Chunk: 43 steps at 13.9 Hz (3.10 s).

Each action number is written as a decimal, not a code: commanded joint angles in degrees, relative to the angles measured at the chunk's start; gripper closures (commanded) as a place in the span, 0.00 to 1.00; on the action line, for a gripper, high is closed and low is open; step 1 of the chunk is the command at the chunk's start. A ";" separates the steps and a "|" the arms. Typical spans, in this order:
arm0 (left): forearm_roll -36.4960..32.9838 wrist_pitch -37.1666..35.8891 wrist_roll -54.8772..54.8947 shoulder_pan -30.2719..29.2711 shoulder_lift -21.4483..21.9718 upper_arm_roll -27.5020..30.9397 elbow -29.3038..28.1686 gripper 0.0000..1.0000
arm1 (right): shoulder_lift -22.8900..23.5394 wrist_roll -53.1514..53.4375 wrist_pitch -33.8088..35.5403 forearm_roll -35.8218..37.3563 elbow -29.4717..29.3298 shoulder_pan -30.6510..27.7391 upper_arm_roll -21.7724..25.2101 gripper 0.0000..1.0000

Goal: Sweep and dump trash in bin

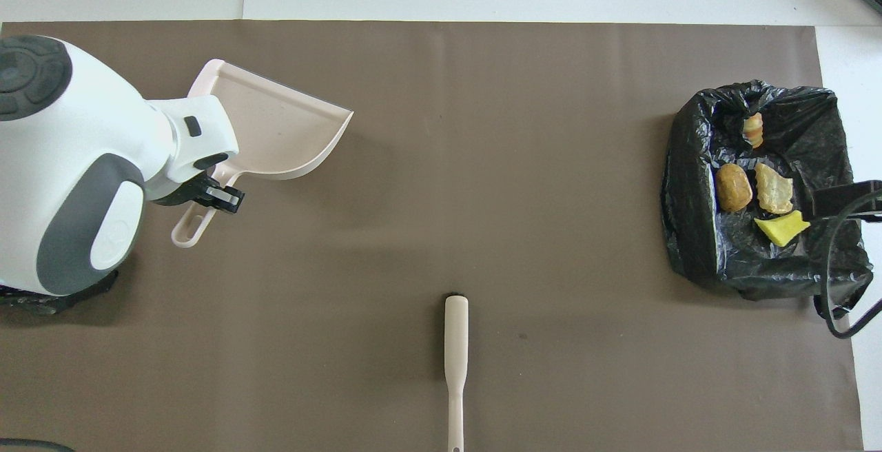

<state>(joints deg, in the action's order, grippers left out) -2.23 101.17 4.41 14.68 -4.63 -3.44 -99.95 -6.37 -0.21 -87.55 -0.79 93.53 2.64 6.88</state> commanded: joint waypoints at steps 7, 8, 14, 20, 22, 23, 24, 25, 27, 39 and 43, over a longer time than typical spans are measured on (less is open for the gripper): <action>2.41 11.84 -33.13 17.65 -18.55 1.33 13.01 1.00 | -0.66 -1.81 -2.45 4.74 1.04 0.44 -0.73 0.00; 2.32 12.73 -34.72 18.97 -20.40 1.33 14.68 1.00 | -0.66 -1.81 -2.54 4.83 1.12 0.44 -0.81 0.00; 1.71 18.36 -40.09 22.76 -31.30 1.51 22.86 1.00 | -0.66 -1.81 -3.50 4.75 1.39 0.44 -0.90 0.00; 1.62 20.65 -39.92 22.67 -30.79 1.42 20.76 0.79 | -0.66 -1.37 -3.42 4.57 1.30 0.44 -2.04 0.00; 1.27 20.39 -39.83 22.67 -30.35 1.68 19.19 0.27 | -0.49 -1.80 -3.50 3.88 1.13 0.26 -2.04 0.00; -0.04 20.30 -39.57 22.50 -29.91 1.68 18.83 0.15 | -0.31 -1.81 -3.42 3.69 0.95 0.26 -1.96 0.00; -0.57 19.26 -39.31 22.15 -28.86 1.68 18.65 0.07 | -0.22 -1.89 -2.89 3.69 0.69 0.26 -2.04 0.00; -0.58 18.11 -38.96 21.88 -27.63 1.68 18.39 0.00 | -0.13 -1.81 -2.54 3.52 0.51 0.26 -2.04 0.00; -0.58 16.44 -37.29 21.45 -22.99 2.03 15.33 0.00 | 1.35 -1.89 3.05 2.38 -2.81 -0.43 -1.87 0.00; -0.23 -1.48 -3.47 2.65 7.79 2.21 -0.78 0.00 | 0.39 -1.02 -0.25 1.76 -0.63 0.18 -1.87 0.00; 0.30 -10.44 4.45 -4.38 8.51 2.65 7.11 0.00 | 0.39 -1.10 -0.34 1.76 -0.63 0.26 -1.87 0.00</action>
<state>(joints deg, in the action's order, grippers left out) -2.09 95.50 5.61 13.11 4.03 -0.42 -97.23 -5.30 -0.27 -86.71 2.27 91.79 3.33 5.14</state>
